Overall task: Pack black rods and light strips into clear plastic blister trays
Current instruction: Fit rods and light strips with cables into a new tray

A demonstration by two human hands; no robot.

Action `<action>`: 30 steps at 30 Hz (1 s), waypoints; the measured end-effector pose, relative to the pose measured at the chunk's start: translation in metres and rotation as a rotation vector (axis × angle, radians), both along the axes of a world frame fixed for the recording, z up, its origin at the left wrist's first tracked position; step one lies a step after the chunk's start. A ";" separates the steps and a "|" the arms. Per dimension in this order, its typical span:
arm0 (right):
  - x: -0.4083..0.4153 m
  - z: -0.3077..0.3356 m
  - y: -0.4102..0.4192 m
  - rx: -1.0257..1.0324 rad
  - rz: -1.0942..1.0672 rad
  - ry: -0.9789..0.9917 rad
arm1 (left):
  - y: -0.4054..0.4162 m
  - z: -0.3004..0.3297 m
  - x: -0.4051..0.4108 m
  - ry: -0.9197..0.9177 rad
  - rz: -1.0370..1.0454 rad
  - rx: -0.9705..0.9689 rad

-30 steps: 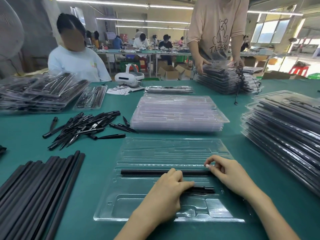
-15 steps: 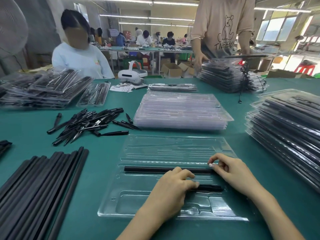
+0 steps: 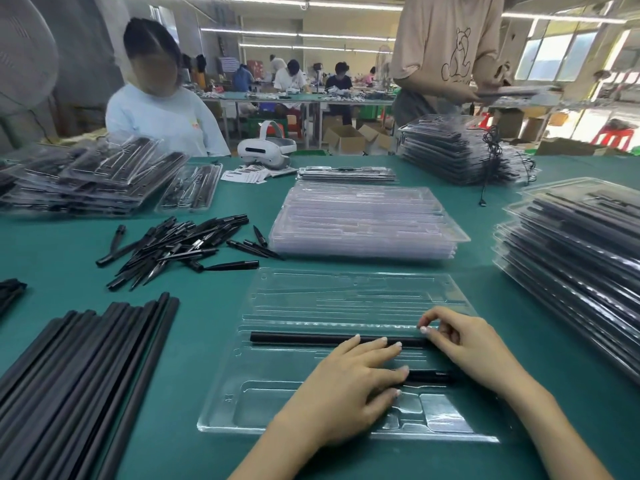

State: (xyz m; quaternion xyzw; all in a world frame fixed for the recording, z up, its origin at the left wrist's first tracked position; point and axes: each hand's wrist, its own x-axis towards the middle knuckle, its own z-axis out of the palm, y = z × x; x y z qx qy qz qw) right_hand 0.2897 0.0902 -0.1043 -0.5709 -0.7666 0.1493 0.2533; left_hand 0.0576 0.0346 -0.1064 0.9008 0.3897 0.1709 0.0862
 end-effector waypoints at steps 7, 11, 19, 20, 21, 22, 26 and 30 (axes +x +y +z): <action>-0.001 0.007 -0.008 -0.012 0.011 -0.074 | 0.001 0.011 -0.012 -0.048 0.142 0.055; -0.024 0.011 -0.020 0.100 0.119 -0.046 | 0.009 0.024 -0.041 -0.198 0.396 0.032; -0.088 0.009 -0.041 0.028 0.537 -0.360 | -0.021 0.014 -0.096 -0.195 0.583 -0.066; -0.096 0.008 -0.043 0.023 0.574 -0.414 | -0.025 0.014 -0.104 -0.196 0.603 -0.057; -0.107 0.008 -0.045 0.018 0.610 -0.448 | -0.030 0.016 -0.112 -0.205 0.629 -0.044; -0.119 0.008 -0.047 0.012 0.646 -0.467 | -0.034 0.017 -0.120 -0.215 0.654 -0.028; -0.172 0.011 -0.053 0.038 0.747 -0.478 | -0.052 0.024 -0.149 -0.206 0.720 0.030; -0.227 0.016 -0.061 0.113 0.773 -0.427 | -0.071 0.027 -0.182 -0.177 0.795 0.058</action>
